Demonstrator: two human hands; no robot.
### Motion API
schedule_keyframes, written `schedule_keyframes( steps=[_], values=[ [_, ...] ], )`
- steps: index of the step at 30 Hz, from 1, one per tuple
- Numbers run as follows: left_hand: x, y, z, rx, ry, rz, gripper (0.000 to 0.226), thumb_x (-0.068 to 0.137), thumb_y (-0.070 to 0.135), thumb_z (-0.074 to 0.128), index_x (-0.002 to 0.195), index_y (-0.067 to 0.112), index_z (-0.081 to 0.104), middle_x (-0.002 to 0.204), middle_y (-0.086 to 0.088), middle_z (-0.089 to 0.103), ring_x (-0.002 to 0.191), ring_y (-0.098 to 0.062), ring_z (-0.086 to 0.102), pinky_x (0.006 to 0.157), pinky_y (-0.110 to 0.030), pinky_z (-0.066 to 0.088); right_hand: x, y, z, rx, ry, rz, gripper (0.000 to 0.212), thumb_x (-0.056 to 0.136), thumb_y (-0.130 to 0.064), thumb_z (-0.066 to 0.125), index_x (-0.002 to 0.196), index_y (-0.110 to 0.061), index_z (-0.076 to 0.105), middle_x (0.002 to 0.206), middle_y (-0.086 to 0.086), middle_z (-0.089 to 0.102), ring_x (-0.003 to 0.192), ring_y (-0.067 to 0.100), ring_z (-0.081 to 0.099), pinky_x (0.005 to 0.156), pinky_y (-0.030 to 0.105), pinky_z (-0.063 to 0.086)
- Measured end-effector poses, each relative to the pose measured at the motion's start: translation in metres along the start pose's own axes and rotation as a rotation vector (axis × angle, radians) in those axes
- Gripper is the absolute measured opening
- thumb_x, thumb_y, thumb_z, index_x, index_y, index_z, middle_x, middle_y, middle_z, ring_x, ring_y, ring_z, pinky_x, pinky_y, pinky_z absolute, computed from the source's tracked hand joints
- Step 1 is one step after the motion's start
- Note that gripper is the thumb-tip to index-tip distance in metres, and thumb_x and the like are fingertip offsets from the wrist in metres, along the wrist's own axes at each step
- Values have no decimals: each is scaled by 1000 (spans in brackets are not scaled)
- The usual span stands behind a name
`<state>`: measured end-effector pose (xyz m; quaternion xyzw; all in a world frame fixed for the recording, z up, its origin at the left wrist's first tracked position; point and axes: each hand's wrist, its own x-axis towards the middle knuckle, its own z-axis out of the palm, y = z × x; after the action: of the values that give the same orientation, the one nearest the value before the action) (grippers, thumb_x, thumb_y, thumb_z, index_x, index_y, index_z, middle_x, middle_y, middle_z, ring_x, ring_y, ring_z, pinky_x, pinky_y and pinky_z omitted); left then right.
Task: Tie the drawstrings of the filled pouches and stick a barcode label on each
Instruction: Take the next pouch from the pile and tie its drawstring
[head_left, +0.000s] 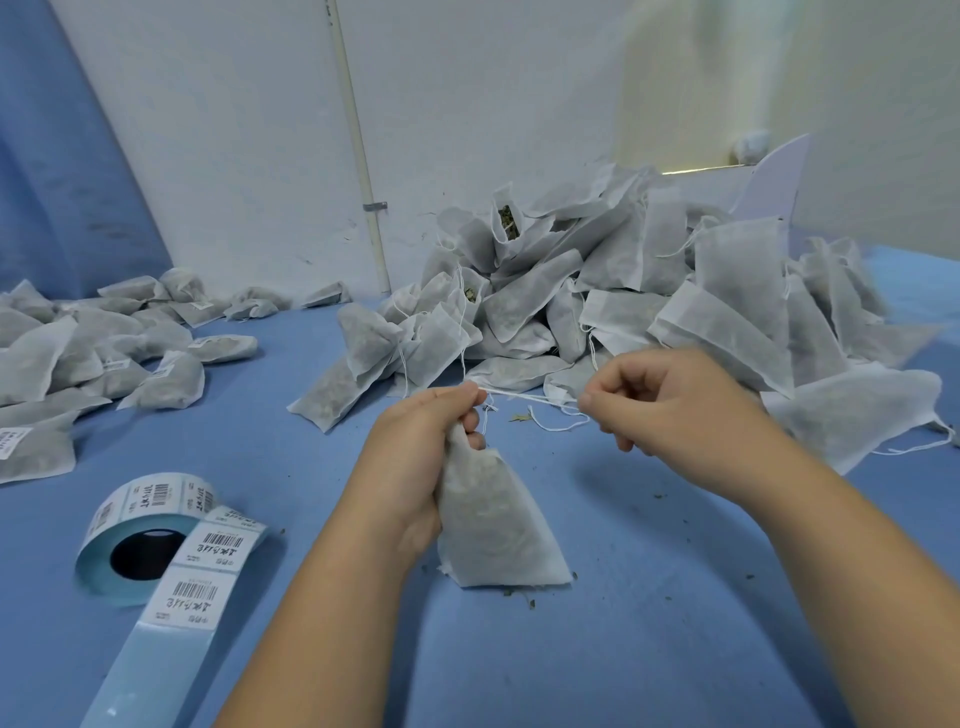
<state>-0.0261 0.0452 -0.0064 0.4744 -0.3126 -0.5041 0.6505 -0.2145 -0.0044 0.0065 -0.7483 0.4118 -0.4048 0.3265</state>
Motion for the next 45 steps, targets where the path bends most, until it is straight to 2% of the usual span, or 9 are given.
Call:
schedule_keyframes(
  steps=[9,13,18,22,27,32,36,40,45],
  values=[
    [-4,3,0,96,26,14,5,80,14,58,84,13,61,76,-3,45,63,-17,43,62,-32,37,-12,-15,22,221,-138,-144,19,84,-9,68,67,-16,67,56,-9,60,50,6,55,49,13,41],
    [0,5,-7,243,1,-1,54,54,8,50,106,19,61,65,-2,49,61,-18,43,60,-30,36,-11,-13,22,221,-136,-137,17,85,-10,68,69,-15,67,58,-7,62,53,9,61,49,19,45],
    [8,-1,-16,425,43,-26,35,80,0,58,107,21,60,95,-8,57,79,-21,54,73,-36,49,-9,-10,22,191,-136,-138,17,83,-7,67,68,-16,67,58,-7,62,53,8,61,51,15,44],
    [12,-3,-23,530,57,-133,22,89,21,57,110,19,61,104,-7,69,86,-23,67,66,-34,56,-10,-5,27,14,-216,-130,18,80,-7,67,68,-20,67,60,-9,60,54,3,49,54,13,41],
    [9,-4,-19,475,7,-258,31,96,38,50,107,14,66,89,-5,72,78,-23,69,61,-33,56,-13,-1,38,-279,-256,-213,13,79,-14,67,70,-23,65,67,-9,62,62,2,53,59,14,43],
    [7,-6,-14,291,-42,-313,42,101,47,43,120,14,59,103,-11,72,90,-25,72,65,-37,57,-14,-1,44,-327,-256,-257,10,80,-15,67,74,-22,65,71,-10,60,72,4,53,68,24,47],
    [5,-3,-13,187,-156,-333,42,98,32,41,122,0,54,106,-18,65,97,-32,65,89,-46,52,-15,-2,46,-320,-258,-271,10,81,-15,67,76,-24,65,75,-10,60,73,4,53,73,29,49],
    [2,-2,-13,199,-337,-250,23,86,9,45,99,-2,59,93,-21,61,84,-30,62,84,-39,51,-14,-1,45,-287,-258,-271,10,82,-15,68,77,-24,65,79,-9,60,75,2,53,74,26,48],
    [4,-6,-14,237,-419,-96,37,71,1,57,107,-8,61,97,-23,67,91,-29,67,88,-36,55,-10,3,41,-190,-209,-214,7,84,-23,66,78,-26,69,82,-6,63,77,7,57,66,16,43]
  ],
)
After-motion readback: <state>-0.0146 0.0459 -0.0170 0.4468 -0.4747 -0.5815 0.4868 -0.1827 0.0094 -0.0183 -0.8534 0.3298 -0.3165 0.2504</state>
